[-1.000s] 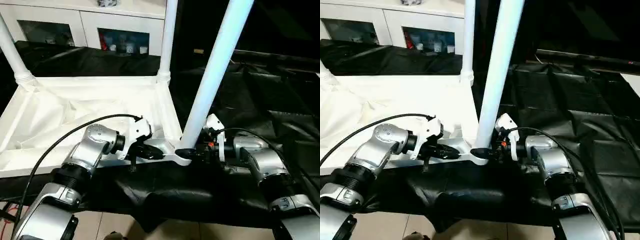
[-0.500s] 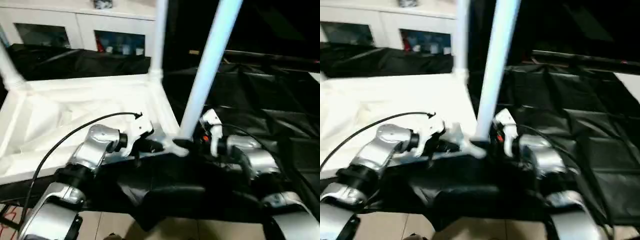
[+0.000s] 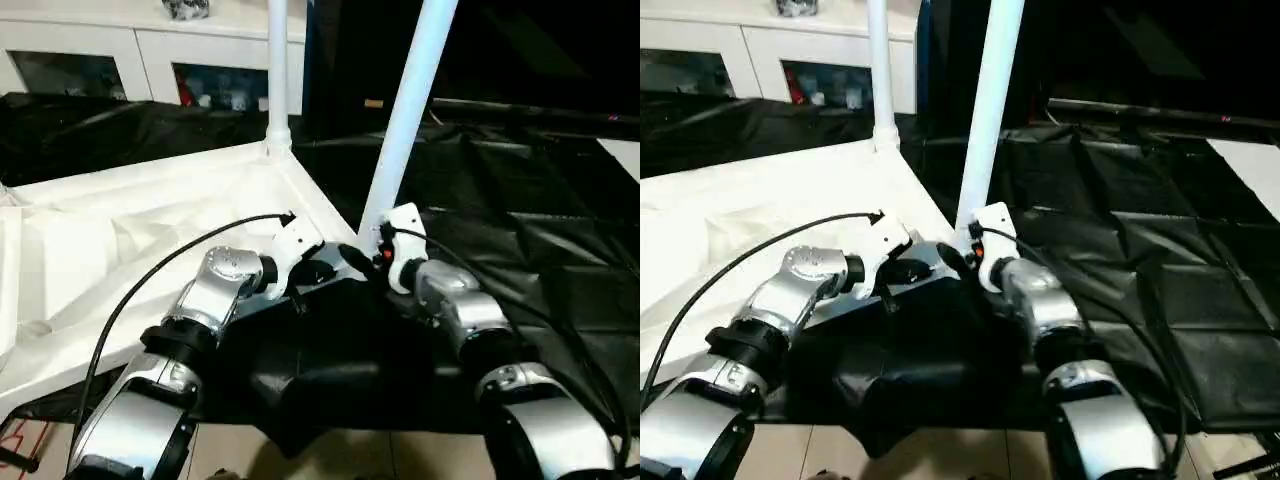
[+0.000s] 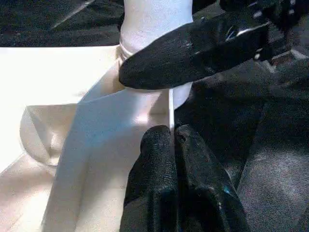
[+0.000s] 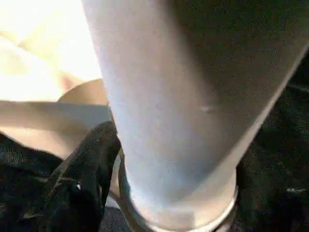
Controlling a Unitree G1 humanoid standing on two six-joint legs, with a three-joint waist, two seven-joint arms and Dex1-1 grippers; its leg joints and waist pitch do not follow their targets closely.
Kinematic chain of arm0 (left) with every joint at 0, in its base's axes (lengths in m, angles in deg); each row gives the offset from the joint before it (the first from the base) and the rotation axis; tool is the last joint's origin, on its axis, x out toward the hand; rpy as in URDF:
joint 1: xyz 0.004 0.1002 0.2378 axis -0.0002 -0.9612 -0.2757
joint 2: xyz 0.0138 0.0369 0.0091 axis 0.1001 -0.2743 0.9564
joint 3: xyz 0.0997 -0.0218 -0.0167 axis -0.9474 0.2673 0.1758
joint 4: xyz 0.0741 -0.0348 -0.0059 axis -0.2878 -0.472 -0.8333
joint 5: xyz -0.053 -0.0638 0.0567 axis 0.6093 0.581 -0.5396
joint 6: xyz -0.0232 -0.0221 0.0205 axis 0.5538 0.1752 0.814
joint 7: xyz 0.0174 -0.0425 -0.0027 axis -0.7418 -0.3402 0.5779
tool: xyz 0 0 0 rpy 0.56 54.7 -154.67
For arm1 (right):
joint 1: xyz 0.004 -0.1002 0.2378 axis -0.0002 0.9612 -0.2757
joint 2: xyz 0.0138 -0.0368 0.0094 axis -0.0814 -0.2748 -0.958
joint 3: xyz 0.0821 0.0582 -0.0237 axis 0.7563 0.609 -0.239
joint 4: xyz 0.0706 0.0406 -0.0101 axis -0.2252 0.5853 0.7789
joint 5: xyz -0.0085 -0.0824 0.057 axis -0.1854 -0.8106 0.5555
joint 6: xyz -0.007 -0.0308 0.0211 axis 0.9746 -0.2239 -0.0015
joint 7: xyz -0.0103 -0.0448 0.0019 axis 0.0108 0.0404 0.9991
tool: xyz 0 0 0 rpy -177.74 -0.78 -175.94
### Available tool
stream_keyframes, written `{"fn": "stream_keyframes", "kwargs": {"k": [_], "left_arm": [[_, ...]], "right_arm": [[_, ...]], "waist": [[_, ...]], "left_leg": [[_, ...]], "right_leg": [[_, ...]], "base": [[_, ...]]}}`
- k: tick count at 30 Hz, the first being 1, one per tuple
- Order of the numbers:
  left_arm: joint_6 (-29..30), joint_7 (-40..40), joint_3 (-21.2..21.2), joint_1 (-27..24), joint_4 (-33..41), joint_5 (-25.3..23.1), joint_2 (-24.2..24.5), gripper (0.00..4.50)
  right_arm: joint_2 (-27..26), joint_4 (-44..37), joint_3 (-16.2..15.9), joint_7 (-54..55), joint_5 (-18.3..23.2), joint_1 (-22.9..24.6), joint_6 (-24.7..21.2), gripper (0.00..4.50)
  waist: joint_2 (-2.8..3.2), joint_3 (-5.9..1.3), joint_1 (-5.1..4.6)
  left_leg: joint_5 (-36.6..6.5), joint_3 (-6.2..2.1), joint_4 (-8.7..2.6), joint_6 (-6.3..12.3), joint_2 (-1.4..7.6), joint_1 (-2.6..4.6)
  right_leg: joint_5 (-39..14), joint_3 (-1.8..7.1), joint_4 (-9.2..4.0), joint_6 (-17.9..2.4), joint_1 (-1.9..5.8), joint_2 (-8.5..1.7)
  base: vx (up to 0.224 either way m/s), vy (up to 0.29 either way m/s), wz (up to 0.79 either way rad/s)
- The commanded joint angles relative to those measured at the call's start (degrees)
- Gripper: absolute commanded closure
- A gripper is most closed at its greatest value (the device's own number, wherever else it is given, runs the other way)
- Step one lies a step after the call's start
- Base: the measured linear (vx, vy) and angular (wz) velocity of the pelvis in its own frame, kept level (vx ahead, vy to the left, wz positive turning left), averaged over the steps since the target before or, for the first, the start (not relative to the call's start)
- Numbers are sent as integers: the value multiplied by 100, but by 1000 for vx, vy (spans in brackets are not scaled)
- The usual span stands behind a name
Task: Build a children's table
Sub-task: Rotate leg to tighten
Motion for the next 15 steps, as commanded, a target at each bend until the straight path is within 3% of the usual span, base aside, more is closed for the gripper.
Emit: {"fn": "stream_keyframes", "kwargs": {"k": [1, 3, 7, 8, 9, 13, 15], "left_arm": [[-277, -515, -315, -29, 378, 279, -206, 450], [-343, -787, -352, -112, 483, 319, -75, 450], [-376, -1210, -385, -219, 663, 426, 116, 450], [-390, -1456, -422, -277, 773, 460, 247, 450], [-391, -1461, -423, -278, 774, 461, 250, 450], [-392, -1879, -414, -351, 886, 512, 471, 450], [-334, -2155, -432, -393, 990, 595, 624, 450]], "right_arm": [[-120, -9, -483, -752, 0, 168, -167, 65], [109, -163, -581, -1208, -8, 265, -90, 38], [428, -483, -645, -1999, 141, 423, -86, 38], [622, -765, -714, -2515, 246, 556, -163, 38], [626, -771, -716, -2525, 248, 559, -164, 38], [926, -1157, -801, -3331, 373, 745, -362, 38], [1067, -1351, -855, -3687, 483, 820, -578, 38]], "waist": [[6, -324, 26], [1, -341, 44], [11, -391, 70], [14, -397, 120], [15, -395, 135], [26, -365, 238], [39, -339, 256]], "left_leg": [[-2096, -18, -429, 22, 95, 67], [-1806, -6, -415, 101, 100, 50], [-1262, 26, -356, 310, 102, 54], [-982, 48, -327, 475, 107, 61], [-920, 53, -324, 513, 114, 61], [-1045, 79, -333, 507, 147, 77], [-1422, 76, -368, 314, 159, 104]], "right_leg": [[-1838, 108, -476, -1032, 184, -254], [-1441, 103, -434, -1118, 223, -247], [-465, 101, -326, -1404, 268, -229], [-23, 99, -285, -1526, 287, -221], [86, 95, -275, -1561, 292, -220], [-176, 73, -283, -1598, 282, -215], [-807, 75, -345, -1506, 250, -224]], "base": [[0, 0, 0], [0, 0, 0], [44, -5, 1], [0, 0, 0], [0, 0, 0], [0, 0, 0], [0, 0, 0]]}}
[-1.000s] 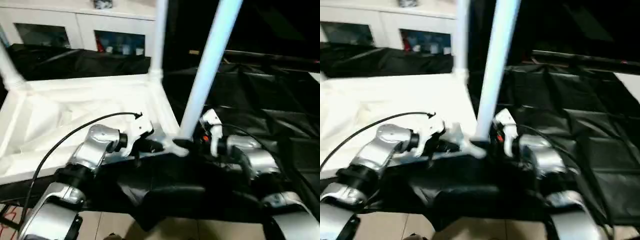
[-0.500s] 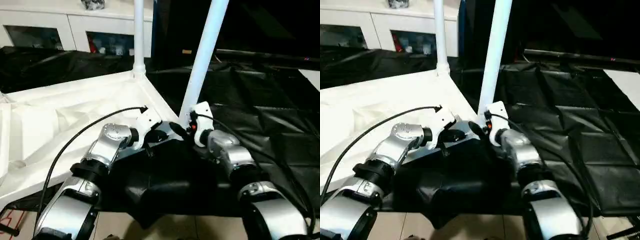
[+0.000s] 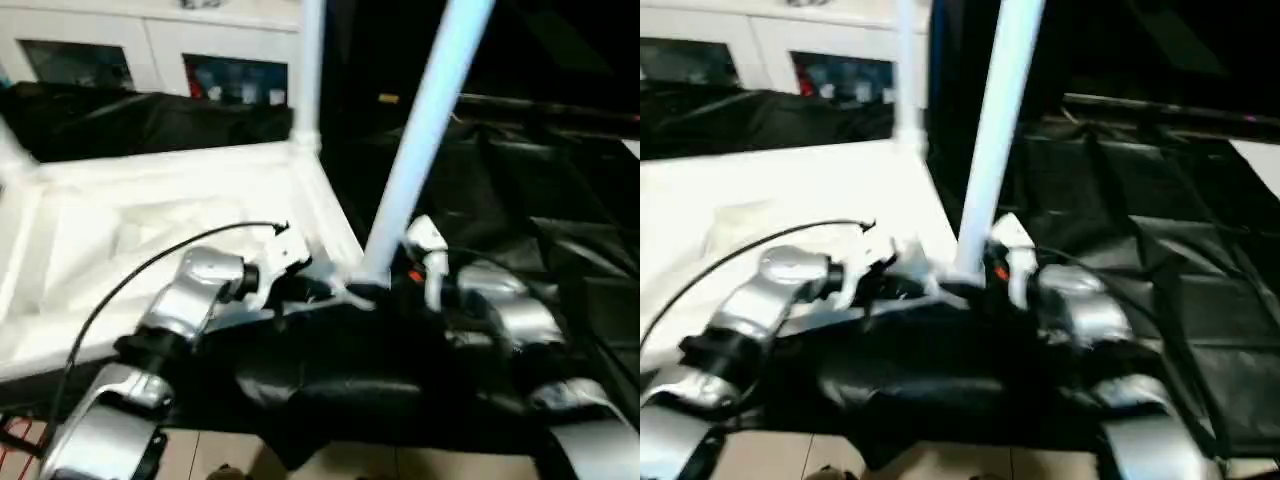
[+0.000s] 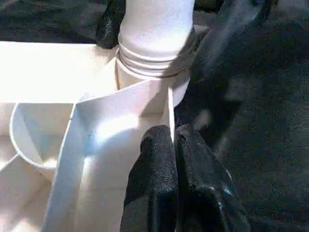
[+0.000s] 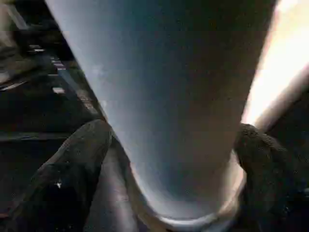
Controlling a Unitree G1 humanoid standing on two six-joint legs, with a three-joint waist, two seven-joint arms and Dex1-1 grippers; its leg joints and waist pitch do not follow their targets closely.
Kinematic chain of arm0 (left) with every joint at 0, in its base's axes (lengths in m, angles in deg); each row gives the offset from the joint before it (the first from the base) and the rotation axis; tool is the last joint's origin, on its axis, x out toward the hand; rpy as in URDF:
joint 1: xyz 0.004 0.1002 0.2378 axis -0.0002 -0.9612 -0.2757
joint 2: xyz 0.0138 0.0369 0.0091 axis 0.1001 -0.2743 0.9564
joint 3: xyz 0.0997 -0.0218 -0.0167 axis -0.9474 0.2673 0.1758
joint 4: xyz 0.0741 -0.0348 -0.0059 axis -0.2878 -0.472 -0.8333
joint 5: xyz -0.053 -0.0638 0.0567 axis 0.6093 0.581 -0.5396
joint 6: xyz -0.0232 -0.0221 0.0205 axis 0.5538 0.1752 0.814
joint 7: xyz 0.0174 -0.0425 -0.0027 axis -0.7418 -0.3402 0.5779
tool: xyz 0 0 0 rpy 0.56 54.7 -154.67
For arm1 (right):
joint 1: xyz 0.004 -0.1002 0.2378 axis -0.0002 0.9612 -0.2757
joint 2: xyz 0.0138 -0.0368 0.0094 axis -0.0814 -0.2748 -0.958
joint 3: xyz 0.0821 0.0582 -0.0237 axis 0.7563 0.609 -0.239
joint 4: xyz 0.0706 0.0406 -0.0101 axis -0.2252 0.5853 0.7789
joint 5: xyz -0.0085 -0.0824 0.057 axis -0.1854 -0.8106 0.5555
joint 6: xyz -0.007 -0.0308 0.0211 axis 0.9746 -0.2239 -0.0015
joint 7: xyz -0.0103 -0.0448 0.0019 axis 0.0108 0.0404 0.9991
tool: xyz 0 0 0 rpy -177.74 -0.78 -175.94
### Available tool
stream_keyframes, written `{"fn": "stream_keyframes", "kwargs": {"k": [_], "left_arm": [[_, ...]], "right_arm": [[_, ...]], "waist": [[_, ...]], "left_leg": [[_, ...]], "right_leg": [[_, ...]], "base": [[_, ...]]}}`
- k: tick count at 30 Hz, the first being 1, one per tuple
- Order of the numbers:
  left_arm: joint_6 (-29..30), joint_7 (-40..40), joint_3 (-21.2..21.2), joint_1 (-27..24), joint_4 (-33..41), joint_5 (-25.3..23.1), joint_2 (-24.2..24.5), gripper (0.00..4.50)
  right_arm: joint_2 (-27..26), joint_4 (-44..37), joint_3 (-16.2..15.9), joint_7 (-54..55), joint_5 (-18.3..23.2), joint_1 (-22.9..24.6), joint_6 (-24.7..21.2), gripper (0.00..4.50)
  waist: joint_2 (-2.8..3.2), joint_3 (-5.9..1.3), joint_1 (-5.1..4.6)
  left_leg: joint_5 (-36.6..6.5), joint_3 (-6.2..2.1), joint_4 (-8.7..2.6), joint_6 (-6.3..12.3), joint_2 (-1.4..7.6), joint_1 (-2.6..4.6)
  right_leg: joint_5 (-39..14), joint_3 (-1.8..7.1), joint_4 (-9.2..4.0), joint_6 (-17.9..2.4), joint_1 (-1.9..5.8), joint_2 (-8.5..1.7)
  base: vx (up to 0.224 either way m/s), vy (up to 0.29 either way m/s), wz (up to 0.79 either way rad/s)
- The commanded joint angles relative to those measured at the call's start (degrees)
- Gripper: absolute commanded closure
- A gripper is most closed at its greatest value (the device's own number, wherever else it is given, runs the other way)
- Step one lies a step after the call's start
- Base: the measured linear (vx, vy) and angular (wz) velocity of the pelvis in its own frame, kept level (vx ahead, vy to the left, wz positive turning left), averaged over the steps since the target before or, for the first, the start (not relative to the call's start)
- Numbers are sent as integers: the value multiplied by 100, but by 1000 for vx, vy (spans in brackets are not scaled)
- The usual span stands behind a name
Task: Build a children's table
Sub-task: Rotate leg to tighten
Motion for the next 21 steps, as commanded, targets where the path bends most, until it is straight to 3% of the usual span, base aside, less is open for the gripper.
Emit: {"fn": "stream_keyframes", "kwargs": {"k": [1, 2, 6, 11, 16, 21], "left_arm": [[-49, -443, -206, -34, 335, 244, -11, 450], [-48, -476, -206, -41, 345, 254, 16, 450], [13, -643, -214, -67, 403, 308, 89, 450], [45, -715, -221, -97, 448, 317, 150, 450], [1, -482, -192, -71, 370, 271, 78, 450], [30, 129, -75, 57, 138, 169, -143, 450]], "right_arm": [[16, -197, -313, -514, 76, 156, -300, 38], [34, -214, -331, -560, 78, 163, -325, 62], [81, -311, -377, -661, 89, 200, -415, 82], [87, -538, -452, -756, 110, 301, -590, 138], [27, -572, -449, -686, 119, 341, -622, 162], [-177, -334, -294, 29, -6, 280, -442, 173]], "waist": [[32, -341, 14], [35, -336, 26], [21, -332, 36], [8, -353, 37], [7, -361, 47], [-4, -337, 20]], "left_leg": [[-1511, 30, -349, 266, 142, 135], [-1641, 30, -363, 173, 145, 141], [-1720, 33, -374, 67, 142, 150], [-1481, 38, -360, 95, 132, 128], [-1312, 46, -343, 156, 127, 122], [-1607, 38, -359, 51, 114, 140]], "right_leg": [[-987, 95, -355, -1452, 273, -237], [-1239, 107, -375, -1358, 248, -245], [-1454, 118, -394, -1264, 223, -247], [-1184, 119, -363, -1255, 242, -249], [-941, 111, -338, -1309, 248, -244], [-1487, 128, -406, -1179, 208, -267]], "base": [[0, 0, 0], [0, 0, 0], [0, 0, 0], [0, 0, 0], [0, 0, 0], [0, 0, 0]]}}
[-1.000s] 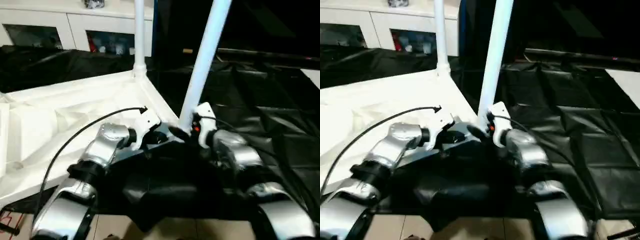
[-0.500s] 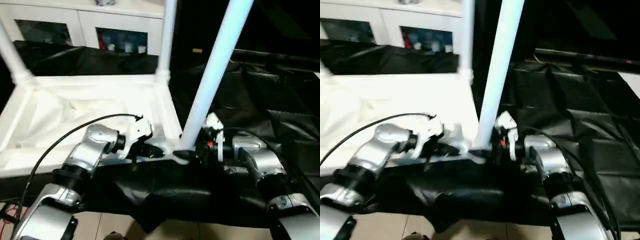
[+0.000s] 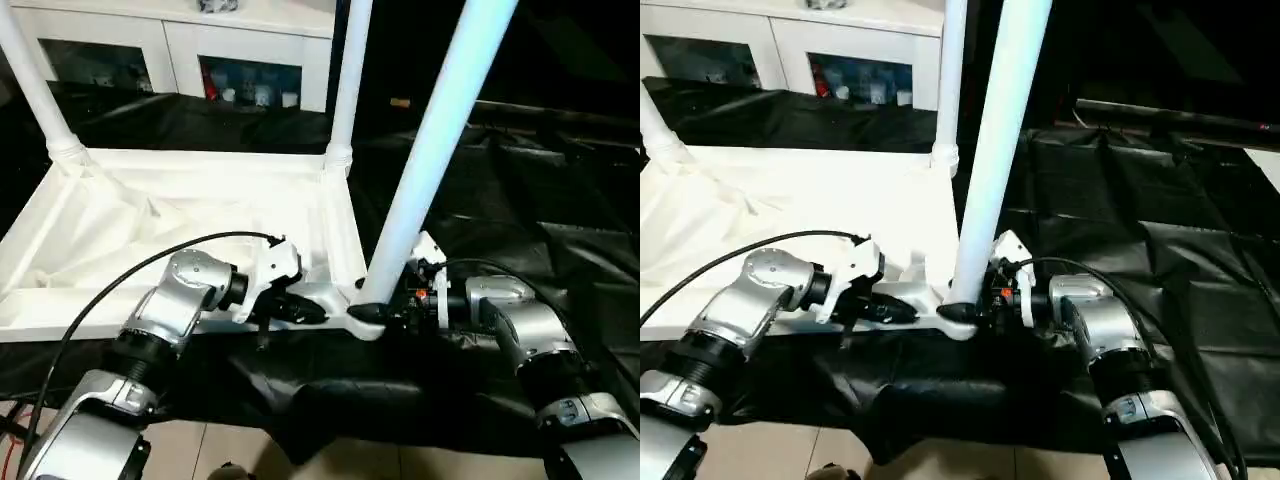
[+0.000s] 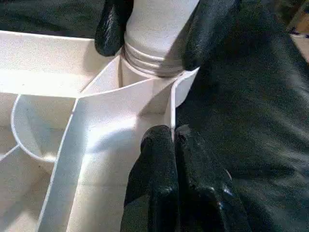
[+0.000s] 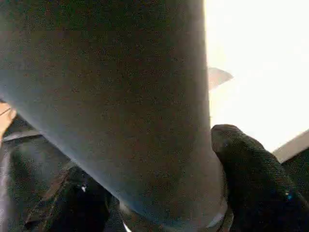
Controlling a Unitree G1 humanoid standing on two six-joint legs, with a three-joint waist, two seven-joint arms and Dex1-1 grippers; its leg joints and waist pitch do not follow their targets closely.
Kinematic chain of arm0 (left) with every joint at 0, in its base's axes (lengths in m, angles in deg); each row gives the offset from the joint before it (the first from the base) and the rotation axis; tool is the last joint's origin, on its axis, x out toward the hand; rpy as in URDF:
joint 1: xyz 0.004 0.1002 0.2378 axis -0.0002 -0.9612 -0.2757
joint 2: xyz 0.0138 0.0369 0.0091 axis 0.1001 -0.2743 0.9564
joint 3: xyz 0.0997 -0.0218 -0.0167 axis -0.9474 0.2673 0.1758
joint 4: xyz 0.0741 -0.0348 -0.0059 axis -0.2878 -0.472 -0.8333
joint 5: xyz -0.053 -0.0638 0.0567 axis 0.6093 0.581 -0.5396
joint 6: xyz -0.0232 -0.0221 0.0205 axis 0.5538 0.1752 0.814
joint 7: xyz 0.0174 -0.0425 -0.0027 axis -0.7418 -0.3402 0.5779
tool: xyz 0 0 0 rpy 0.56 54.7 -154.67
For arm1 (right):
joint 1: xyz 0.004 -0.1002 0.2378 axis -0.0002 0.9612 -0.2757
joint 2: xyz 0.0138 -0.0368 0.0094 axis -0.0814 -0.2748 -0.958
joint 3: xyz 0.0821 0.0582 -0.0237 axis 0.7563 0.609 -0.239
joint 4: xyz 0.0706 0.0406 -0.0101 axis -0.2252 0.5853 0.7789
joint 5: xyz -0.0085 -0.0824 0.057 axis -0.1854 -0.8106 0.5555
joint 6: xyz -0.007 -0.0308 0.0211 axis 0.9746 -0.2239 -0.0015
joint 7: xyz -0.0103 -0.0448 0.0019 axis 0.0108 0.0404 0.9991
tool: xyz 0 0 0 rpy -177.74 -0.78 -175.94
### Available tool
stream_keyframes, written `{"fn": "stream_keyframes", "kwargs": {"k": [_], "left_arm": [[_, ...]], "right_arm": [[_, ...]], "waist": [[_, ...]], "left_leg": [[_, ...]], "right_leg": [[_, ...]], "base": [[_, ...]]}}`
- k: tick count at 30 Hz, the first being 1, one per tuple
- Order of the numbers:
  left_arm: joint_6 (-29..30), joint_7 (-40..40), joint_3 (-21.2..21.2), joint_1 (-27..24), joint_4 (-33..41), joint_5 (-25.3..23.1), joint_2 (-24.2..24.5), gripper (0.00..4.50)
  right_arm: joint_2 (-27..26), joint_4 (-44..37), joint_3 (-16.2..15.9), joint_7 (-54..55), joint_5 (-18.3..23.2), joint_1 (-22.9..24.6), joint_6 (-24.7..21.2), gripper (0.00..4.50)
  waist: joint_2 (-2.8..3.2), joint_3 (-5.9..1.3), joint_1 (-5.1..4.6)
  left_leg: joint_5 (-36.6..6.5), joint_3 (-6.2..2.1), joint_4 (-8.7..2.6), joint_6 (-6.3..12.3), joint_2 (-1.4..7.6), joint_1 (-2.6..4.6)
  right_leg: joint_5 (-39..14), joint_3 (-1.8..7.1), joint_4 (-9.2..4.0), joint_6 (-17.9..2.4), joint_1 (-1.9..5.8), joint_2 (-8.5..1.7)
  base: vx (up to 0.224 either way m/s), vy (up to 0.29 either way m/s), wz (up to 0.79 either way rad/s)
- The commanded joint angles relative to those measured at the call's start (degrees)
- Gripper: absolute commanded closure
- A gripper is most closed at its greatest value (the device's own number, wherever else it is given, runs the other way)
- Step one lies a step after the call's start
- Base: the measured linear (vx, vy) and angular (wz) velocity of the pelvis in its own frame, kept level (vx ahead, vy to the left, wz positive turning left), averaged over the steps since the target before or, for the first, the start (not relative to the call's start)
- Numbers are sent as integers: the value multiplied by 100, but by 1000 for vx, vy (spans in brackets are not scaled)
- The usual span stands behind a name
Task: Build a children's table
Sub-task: Rotate leg to tighten
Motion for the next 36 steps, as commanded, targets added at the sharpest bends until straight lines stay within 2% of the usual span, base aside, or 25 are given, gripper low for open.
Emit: {"fn": "stream_keyframes", "kwargs": {"k": [1, 2, 4, 5, 6, 7, 8, 11, 13, 14, 19, 20, 25, 26, 28, 30, 31, 32, 34, 36], "left_arm": [[-17, 570, 51, 212, -86, -6, -361, 450], [-24, 826, 80, 269, -179, -61, -465, 450], [17, 1170, 107, 348, -302, -135, -613, 450], [22, 1283, 106, 375, -342, -165, -664, 450], [68, 1480, 113, 436, -422, -205, -761, 450], [100, 1637, 114, 486, -482, -233, -842, 450], [145, 1881, 127, 554, -568, -278, -954, 450], [241, 2407, 183, 699, -775, -344, -1250, 450], [253, 2497, 204, 725, -820, -353, -1313, 450], [241, 2544, 203, 744, -852, -367, -1360, 450], [185, 2457, 176, 732, -858, -378, -1357, 450], [196, 2336, 154, 703, -824, -358, -1304, 450], [209, 1882, 53, 578, -670, -311, -1110, 450], [136, 1487, -22, 466, -536, -280, -893, 450], [121, 1432, -29, 453, -522, -273, -864, 450], [26, 1086, -48, 379, -397, -209, -681, 450], [-19, 924, -58, 344, -333, -177, -597, 450], [-68, 807, -64, 318, -289, -148, -542, 450], [-98, 517, -88, 257, -165, -80, -404, 450], [-67, 267, -96, 185, -21, -30, -264, 450]], "right_arm": [[-281, 222, -149, 519, -197, -8, 6, 175], [-417, 452, -56, 1011, -278, -101, 41, 175], [-624, 819, 99, 1722, -358, -248, 37, 181], [-700, 947, 145, 1964, -377, -300, 28, 183], [-818, 1144, 175, 2359, -446, -383, 62, 184], [-920, 1306, 204, 2649, -477, -453, 56, 185], [-1065, 1498, 275, 2998, -468, -546, 25, 185], [-1486, 1987, 521, 4017, -435, -817, 30, 185], [-1566, 2066, 544, 4150, -452, -858, 101, 185], [-1635, 2126, 521, 4097, -478, -893, 225, 129], [-1695, 2200, 568, 3765, -370, -1013, 356, 95], [-1624, 2146, 458, 3600, -458, -1012, 487, 71], [-1382, 1858, 317, 2850, -410, -916, 609, 58], [-1054, 1410, 135, 1947, -335, -701, 667, 58], [-1009, 1346, 113, 1820, -324, -668, 669, 58], [-726, 990, 13, 1138, -229, -472, 621, 58], [-604, 841, -30, 889, -194, -389, 614, 58], [-537, 768, -45, 783, -184, -341, 653, 58], [-400, 674, -65, 536, -165, -262, 669, 58], [-230, 529, -139, 118, -127, -140, 616, 58]], "waist": [[-6, -334, -31], [-24, -317, -61], [-12, -315, -93], [-20, -309, -132], [-24, -316, -150], [-6, -324, -163], [-13, -308, -219], [-2, -325, -263], [-7, -330, -279], [-2, -334, -286], [-2, -351, -286], [-4, -351, -284], [-3, -355, -290], [-1, -360, -274], [-3, -370, -259], [-9, -400, -247], [-10, -393, -235], [-3, -378, -199], [4, -368, -165], [12, -352, -135]], "left_leg": [[-1659, -17, -365, 29, 110, 132], [-1762, -33, -378, -19, 94, 110], [-1943, -51, -382, -110, 88, 150], [-2004, -79, -398, -159, 77, 122], [-1986, -81, -400, -154, 76, 114], [-1969, -80, -392, -161, 77, 121], [-2065, -84, -397, -175, 63, 120], [-2062, -85, -390, -168, 60, 119], [-2057, -82, -388, -144, 52, 117], [-2049, -77, -384, -122, 57, 116], [-1852, -57, -382, 8, 63, 84], [-1851, -51, -378, 31, 64, 90], [-1797, -51, -377, 88, 72, 81], [-1741, -47, -366, 137, 73, 85], [-1560, -38, -348, 256, 83, 61], [-1320, -29, -319, 354, 82, 79], [-1202, -14, -308, 440, 82, 71], [-1217, 3, -307, 489, 97, 82], [-1300, 4, -320, 444, 115, 93], [-1556, 4, -343, 314, 138, 111]], "right_leg": [[-1622, 109, -428, -1143, 199, -253], [-1936, 107, -455, -1032, 204, -258], [-2385, 106, -495, -902, 160, -268], [-2574, 92, -500, -822, 182, -267], [-2597, 93, -513, -761, 181, -270], [-2541, 97, -508, -770, 168, -273], [-2624, 86, -521, -769, 159, -253], [-2573, 87, -524, -766, 152, -251], [-2508, 82, -526, -777, 157, -241], [-2396, 85, -519, -806, 149, -241], [-1718, 88, -456, -1008, 202, -220], [-1676, 90, -455, -1034, 204, -223], [-1597, 91, -444, -1080, 225, -230], [-1456, 87, -442, -1113, 241, -225], [-1029, 97, -392, -1219, 265, -221], [-577, 85, -342, -1363, 286, -208], [-370, 86, -323, -1458, 290, -212], [-419, 80, -328, -1515, 278, -215], [-603, 70, -338, -1508, 277, -215], [-1004, 72, -359, -1446, 256, -222]], "base": [[0, 0, 0], [0, 0, 0], [0, 0, 0], [0, 0, 0], [0, 0, 0], [0, 0, 0], [0, 0, 0], [0, 0, 0], [0, 0, 0], [0, 0, 0], [0, 0, 0], [0, 0, 0], [0, 0, 0], [0, 0, 0], [0, 0, 0], [0, 0, 0], [0, 0, 0], [0, 0, 0], [0, 0, 0], [0, 0, 0]]}}
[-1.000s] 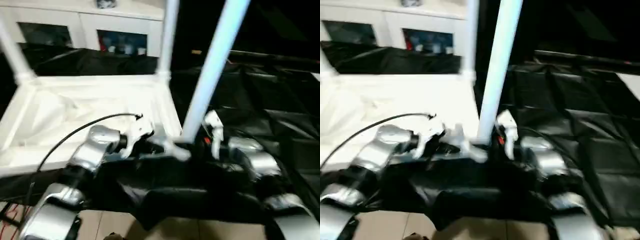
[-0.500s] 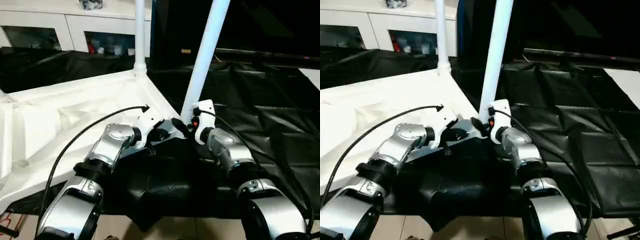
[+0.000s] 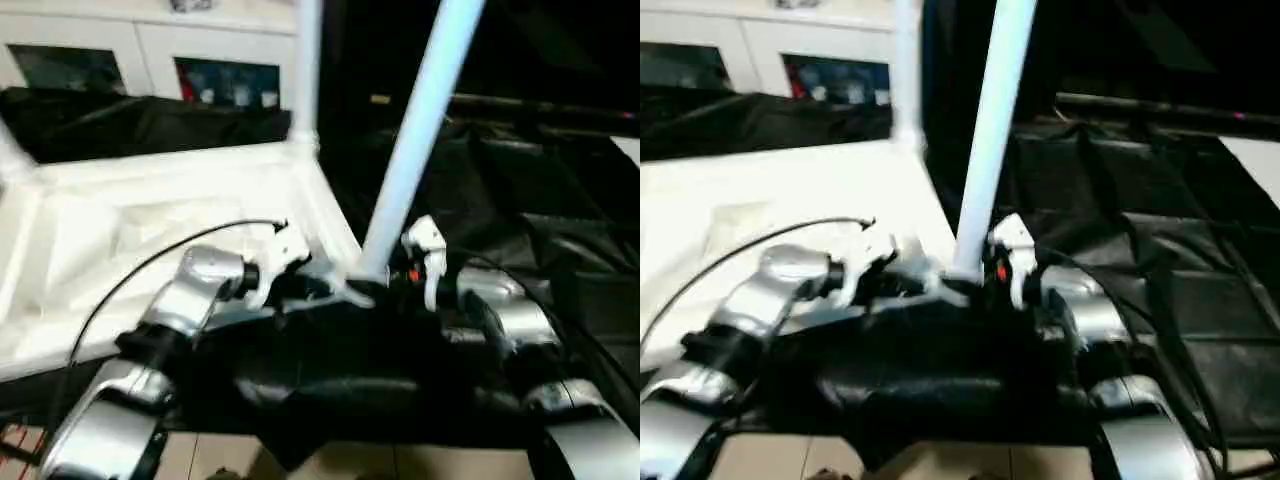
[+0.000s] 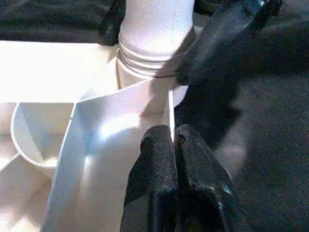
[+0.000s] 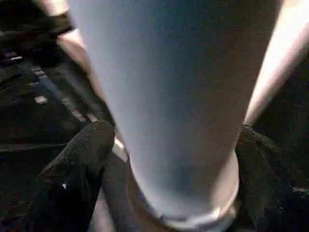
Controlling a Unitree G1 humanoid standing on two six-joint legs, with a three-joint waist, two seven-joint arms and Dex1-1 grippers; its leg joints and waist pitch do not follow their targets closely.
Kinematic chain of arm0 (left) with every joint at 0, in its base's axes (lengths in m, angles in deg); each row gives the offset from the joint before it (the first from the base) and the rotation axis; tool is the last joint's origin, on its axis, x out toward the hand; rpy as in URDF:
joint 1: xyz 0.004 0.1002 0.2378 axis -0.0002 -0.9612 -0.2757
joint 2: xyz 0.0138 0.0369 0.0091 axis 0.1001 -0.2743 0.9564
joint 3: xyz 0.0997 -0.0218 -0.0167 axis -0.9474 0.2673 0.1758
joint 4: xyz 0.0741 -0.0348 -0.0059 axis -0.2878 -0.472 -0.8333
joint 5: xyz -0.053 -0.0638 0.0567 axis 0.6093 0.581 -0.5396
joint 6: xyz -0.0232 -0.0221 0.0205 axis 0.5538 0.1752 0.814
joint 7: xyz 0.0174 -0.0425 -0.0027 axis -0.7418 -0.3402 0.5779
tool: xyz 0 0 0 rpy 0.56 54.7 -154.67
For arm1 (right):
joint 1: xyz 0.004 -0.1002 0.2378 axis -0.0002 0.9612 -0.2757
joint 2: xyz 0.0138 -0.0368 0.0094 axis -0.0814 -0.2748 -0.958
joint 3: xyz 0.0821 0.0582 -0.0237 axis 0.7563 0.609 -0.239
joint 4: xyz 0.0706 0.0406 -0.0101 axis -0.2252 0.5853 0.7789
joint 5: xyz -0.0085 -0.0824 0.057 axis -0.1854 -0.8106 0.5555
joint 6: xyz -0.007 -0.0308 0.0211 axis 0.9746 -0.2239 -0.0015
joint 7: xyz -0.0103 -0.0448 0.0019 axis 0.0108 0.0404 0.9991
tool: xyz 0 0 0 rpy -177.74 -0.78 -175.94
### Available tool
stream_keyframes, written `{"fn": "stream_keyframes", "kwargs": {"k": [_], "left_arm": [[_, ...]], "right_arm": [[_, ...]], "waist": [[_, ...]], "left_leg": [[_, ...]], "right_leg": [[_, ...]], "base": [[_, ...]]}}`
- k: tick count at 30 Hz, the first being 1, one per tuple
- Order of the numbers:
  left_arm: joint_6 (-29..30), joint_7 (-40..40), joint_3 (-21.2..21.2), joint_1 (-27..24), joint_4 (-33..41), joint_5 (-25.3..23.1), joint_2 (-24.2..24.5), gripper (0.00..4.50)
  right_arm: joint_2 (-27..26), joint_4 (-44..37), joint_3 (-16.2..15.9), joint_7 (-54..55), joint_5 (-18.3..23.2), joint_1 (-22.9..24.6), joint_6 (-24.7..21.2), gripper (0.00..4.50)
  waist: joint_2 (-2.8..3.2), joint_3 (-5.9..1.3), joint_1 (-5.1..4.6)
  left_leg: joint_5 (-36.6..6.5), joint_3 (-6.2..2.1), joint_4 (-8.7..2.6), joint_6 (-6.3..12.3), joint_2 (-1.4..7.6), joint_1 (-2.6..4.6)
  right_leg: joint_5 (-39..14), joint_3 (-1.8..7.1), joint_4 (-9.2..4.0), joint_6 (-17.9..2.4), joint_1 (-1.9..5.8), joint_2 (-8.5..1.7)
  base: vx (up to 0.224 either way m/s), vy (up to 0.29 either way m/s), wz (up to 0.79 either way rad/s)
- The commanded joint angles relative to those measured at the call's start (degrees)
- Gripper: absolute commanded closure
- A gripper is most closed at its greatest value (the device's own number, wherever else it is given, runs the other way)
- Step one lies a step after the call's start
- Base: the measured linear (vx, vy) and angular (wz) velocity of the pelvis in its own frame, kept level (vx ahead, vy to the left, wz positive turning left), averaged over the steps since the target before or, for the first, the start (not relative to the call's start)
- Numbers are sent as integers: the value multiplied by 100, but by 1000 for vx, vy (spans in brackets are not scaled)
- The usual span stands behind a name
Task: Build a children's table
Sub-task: Rotate leg to tighten
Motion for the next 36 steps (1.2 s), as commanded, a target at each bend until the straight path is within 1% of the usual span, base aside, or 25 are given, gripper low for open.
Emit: {"fn": "stream_keyframes", "kwargs": {"k": [1, 2, 3, 5, 6, 7, 8, 9, 11, 12, 14, 15, 17, 19, 24, 26, 28, 29, 30, 31, 32, 33, 34, 35, 36], "left_arm": [[-73, -238, -183, 1, 237, 117, -80, 450], [-77, -343, -181, -36, 297, 139, -7, 450], [-77, -372, -182, -47, 313, 145, 15, 450], [-79, -440, -191, -78, 345, 156, 76, 450], [-80, -458, -196, -85, 351, 161, 92, 450], [-79, -501, -213, -100, 365, 171, 130, 450], [-76, -524, -224, -115, 381, 174, 151, 450], [-70, -535, -224, -123, 393, 174, 157, 450], [-39, -574, -222, -152, 444, 173, 175, 450], [-26, -579, -220, -160, 462, 176, 179, 450], [-2, -585, -223, -177, 497, 191, 188, 450], [1, -573, -228, -187, 497, 198, 186, 450], [-1, -557, -231, -196, 496, 198, 185, 450], [2, -521, -224, -206, 498, 196, 177, 450], [35, -346, -175, -205, 495, 197, 83, 450], [54, 107, -100, -76, 316, 142, -128, 450], [61, 182, -88, -49, 281, 130, -164, 450], [72, 390, -58, 21, 183, 88, -255, 450], [75, 599, -33, 97, 73, 45, -352, 450], [83, 978, -3, 242, -133, -42, -530, 450], [85, 1176, 9, 323, -248, -86, -631, 450], [85, 1176, 9, 323, -248, -86, -631, 450], [103, 1338, 21, 393, -339, -107, -735, 450], [112, 1459, 29, 445, -402, -124, -813, 450], [137, 1628, 40, 511, -477, -148, -922, 450]], "right_arm": [[-21, -140, -316, -450, 27, 117, -109, 58], [58, -258, -352, -641, 55, 182, -201, 58], [78, -291, -361, -689, 63, 199, -228, 58], [112, -390, -373, -808, 92, 240, -327, 58], [119, -417, -376, -840, 102, 251, -350, 58], [139, -480, -396, -921, 122, 276, -412, 74], [153, -505, -424, -965, 119, 288, -440, 74], [158, -513, -436, -982, 118, 294, -449, 84], [173, -552, -478, -1070, 140, 311, -545, 102], [175, -565, -487, -1082, 141, 314, -568, 102], [185, -600, -507, -1107, 137, 323, -607, 130], [184, -594, -511, -1127, 126, 321, -618, 139], [183, -601, -509, -1142, 122, 324, -643, 154], [178, -623, -512, -1138, 123, 335, -681, 162], [107, -688, -478, -999, 137, 409, -771, 180], [-149, -385, -298, -206, 4, 324, -721, 181], [-195, -309, -265, -51, -28, 295, -684, 182], [-296, -81, -197, 382, -126, 199, -611, 184], [-400, 146, -125, 794, -200, 100, -558, 184], [-596, 509, -11, 1522, -312, -70, -475, 185], [-713, 716, 69, 1957, -347, -181, -502, 185], [-713, 716, 69, 1957, -347, -181, -502, 185], [-825, 917, 152, 2407, -368, -297, -532, 185], [-911, 1063, 219, 2748, -376, -385, -567, 185], [-1029, 1243, 325, 3118, -360, -496, -594, 185]], "waist": [[34, -335, 40], [31, -324, 53], [21, -325, 76], [11, -327, 99], [11, -327, 99], [13, -329, 113], [13, -329, 123], [-14, -332, 122], [-2, -340, 132], [-3, -340, 134], [-1, -353, 145], [-49, -356, 146], [-28, -352, 149], [-36, -350, 151], [-27, -339, 150], [-28, -335, 131], [-37, -321, 101], [-22, -309, 82], [-26, -307, 68], [-12, -304, 32], [-15, -297, -2], [-20, -299, -23], [-28, -311, -58], [-22, -309, -90], [-22, -309, -90]], "left_leg": [[-1617, -4, -346, 272, 142, 105], [-1744, -1, -352, 217, 139, 120], [-1784, -8, -361, 179, 141, 111], [-1768, -19, -371, 124, 136, 106], [-1768, -19, -371, 124, 136, 106], [-1730, -20, -372, 114, 134, 104], [-1706, -18, -371, 109, 135, 107], [-1681, -17, -368, 113, 133, 99], [-1559, -19, -361, 127, 130, 91], [-1533, -17, -360, 132, 129, 87], [-1396, -11, -347, 158, 125, 87], [-1329, -5, -335, 193, 122, 80], [-1318, 1, -335, 206, 124, 92], [-1314, 4, -332, 212, 119, 87], [-1454, -4, -346, 156, 123, 98], [-1494, -9, -353, 117, 114, 95], [-1681, -26, -368, 41, 95, 101], [-1823, -35, -376, -19, 95, 115], [-1943, -51, -383, -95, 93, 123], [-2041, -64, -392, -162, 83, 121], [-2119, -72, -397, -199, 74, 116], [-2183, -83, -398, -236, 68, 127], [-2195, -100, -396, -254, 64, 119], [-2220, -99, -393, -206, 60, 111], [-2220, -99, -393, -206, 60, 111]], "right_leg": [[-1088, 92, -395, -1446, 251, -191], [-1283, 100, -414, -1400, 235, -191], [-1415, 106, -418, -1339, 241, -202], [-1514, 110, -420, -1254, 232, -210], [-1514, 110, -420, -1254, 232, -210], [-1497, 112, -420, -1233, 230, -210], [-1474, 113, -420, -1224, 226, -211], [-1450, 112, -416, -1225, 232, -213], [-1307, 111, -396, -1247, 240, -216], [-1267, 109, -391, -1252, 240, -212], [-1024, 105, -361, -1303, 251, -204], [-966, 103, -347, -1319, 255, -208], [-955, 105, -356, -1335, 242, -207], [-954, 105, -356, -1332, 250, -206], [-1215, 109, -386, -1251, 238, -216], [-1282, 116, -395, -1224, 225, -222], [-1647, 114, -438, -1128, 216, -228], [-1957, 119, -467, -1061, 190, -240], [-2251, 116, -500, -954, 183, -252], [-2378, 114, -505, -901, 168, -242], [-2507, 106, -514, -870, 161, -240], [-2643, 94, -529, -822, 156, -237], [-2745, 90, -538, -757, 169, -248], [-2752, 89, -557, -735, 158, -240], [-2752, 89, -557, -735, 158, -240]], "base": [[0, 0, 0], [0, 0, 0], [0, 0, 0], [0, 0, 0], [0, 0, 0], [0, 0, 0], [0, 0, 0], [0, 0, 0], [0, 0, 0], [0, 0, 0], [0, 0, 0], [0, 0, 0], [0, 0, 0], [0, 0, 0], [0, 0, 0], [0, 0, 0], [0, 0, 0], [0, 0, 0], [0, 0, 0], [0, 0, 0], [0, 0, 0], [0, 0, 0], [0, 0, 0], [0, 0, 0], [0, 0, 0]]}}
